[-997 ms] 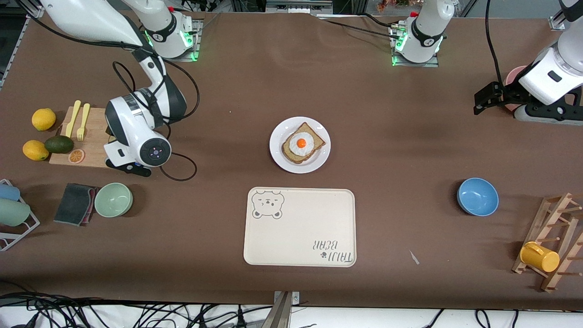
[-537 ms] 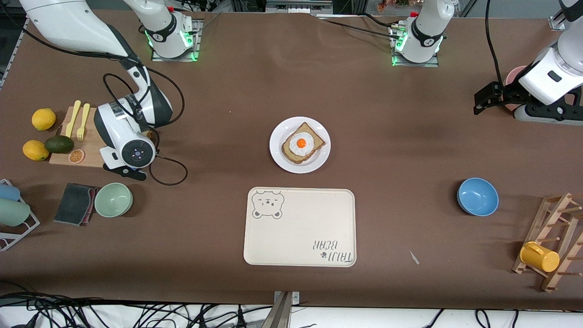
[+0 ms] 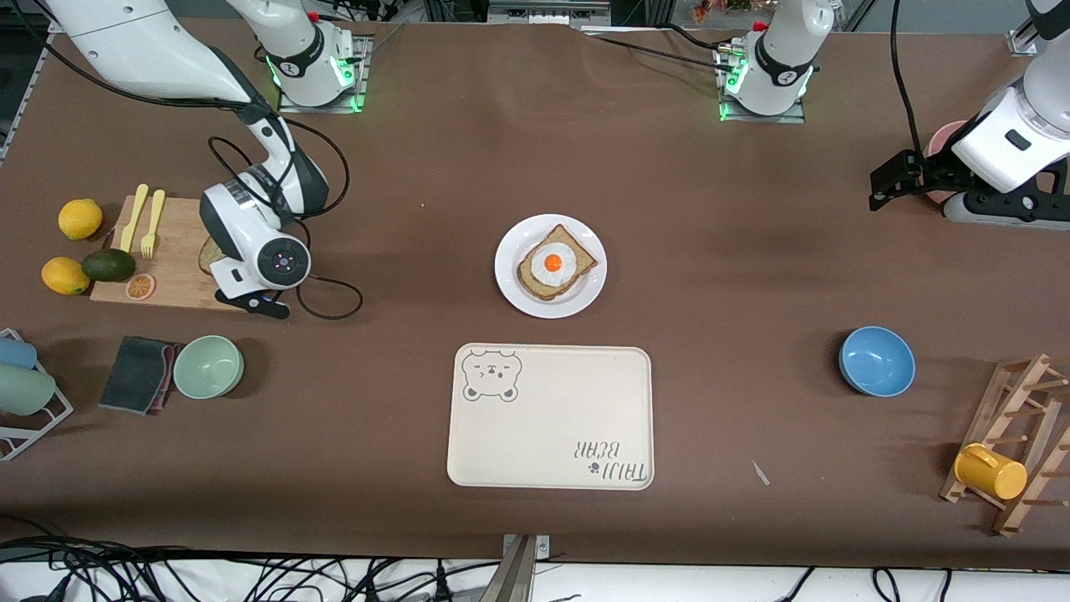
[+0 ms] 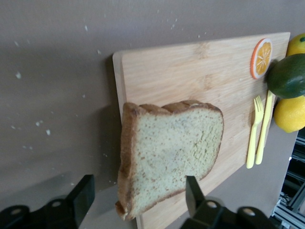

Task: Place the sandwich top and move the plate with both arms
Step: 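Reach the right gripper down to the bread slice on the cutting board, then close the right gripper on the bread slice and lift it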

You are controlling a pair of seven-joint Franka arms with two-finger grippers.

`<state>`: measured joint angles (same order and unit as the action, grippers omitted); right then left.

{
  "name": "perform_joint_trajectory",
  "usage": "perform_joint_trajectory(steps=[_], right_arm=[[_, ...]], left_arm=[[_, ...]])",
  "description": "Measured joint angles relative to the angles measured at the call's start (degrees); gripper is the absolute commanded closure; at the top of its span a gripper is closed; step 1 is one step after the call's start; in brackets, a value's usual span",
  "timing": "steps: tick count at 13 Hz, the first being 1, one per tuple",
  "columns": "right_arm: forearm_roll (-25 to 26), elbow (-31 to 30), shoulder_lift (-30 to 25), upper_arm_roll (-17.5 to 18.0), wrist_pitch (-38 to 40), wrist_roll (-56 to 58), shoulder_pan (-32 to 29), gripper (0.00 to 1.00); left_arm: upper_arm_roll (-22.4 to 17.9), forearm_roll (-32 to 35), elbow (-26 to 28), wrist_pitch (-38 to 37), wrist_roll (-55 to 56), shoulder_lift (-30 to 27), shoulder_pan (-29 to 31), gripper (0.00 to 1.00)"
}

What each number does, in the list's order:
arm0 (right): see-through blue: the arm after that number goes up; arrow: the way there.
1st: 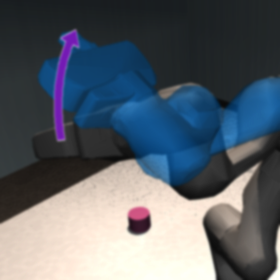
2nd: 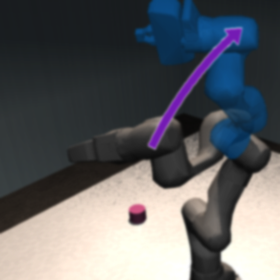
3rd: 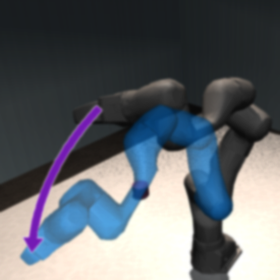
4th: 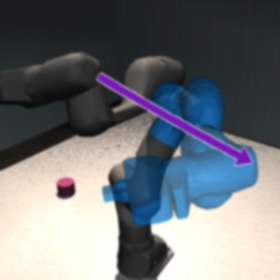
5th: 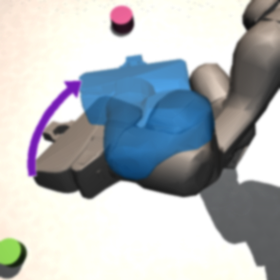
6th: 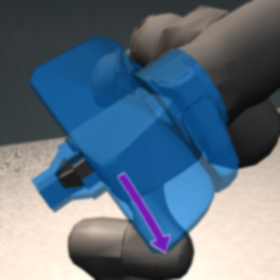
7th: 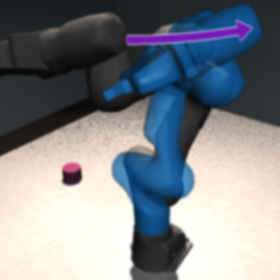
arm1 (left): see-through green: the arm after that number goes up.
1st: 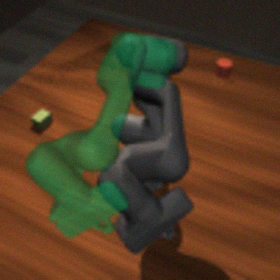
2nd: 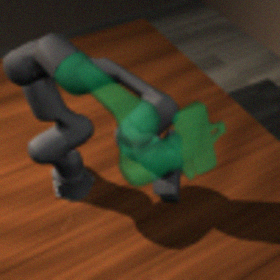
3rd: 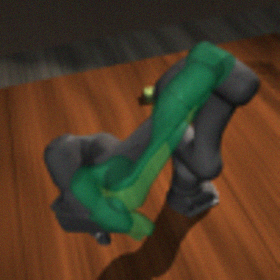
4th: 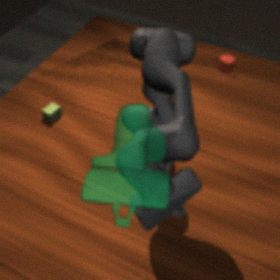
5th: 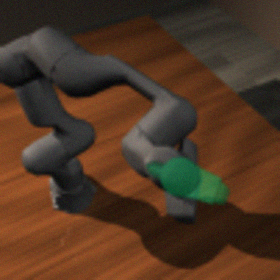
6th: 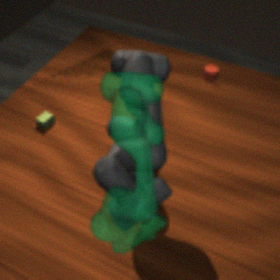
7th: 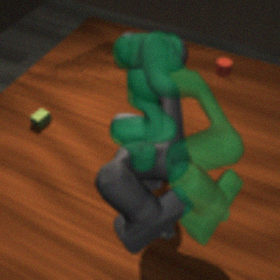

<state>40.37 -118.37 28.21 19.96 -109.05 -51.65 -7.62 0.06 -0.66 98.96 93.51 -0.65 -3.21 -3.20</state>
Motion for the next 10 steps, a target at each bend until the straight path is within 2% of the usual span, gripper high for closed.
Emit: perform_joint_trajectory(steps=[2,5,10], right_arm=[[0.15,-0.21,0.00,0.00,-0.08,-0.02,0.00,0.53],[2.42,-0.79,0.20,0.00,-0.05,-0.02,-0.01,0.54],[2.94,-1.31,0.64,0.16,-0.10,-0.02,-0.01,0.54]], left_arm=[[0.00,0.00,0.00,0.00,0.00,0.00,0.00,0.00],[0.00,0.00,0.00,0.00,0.00,0.00,0.00,0.00],[0.00,0.00,0.00,0.00,0.00,0.00,0.00,0.00]])
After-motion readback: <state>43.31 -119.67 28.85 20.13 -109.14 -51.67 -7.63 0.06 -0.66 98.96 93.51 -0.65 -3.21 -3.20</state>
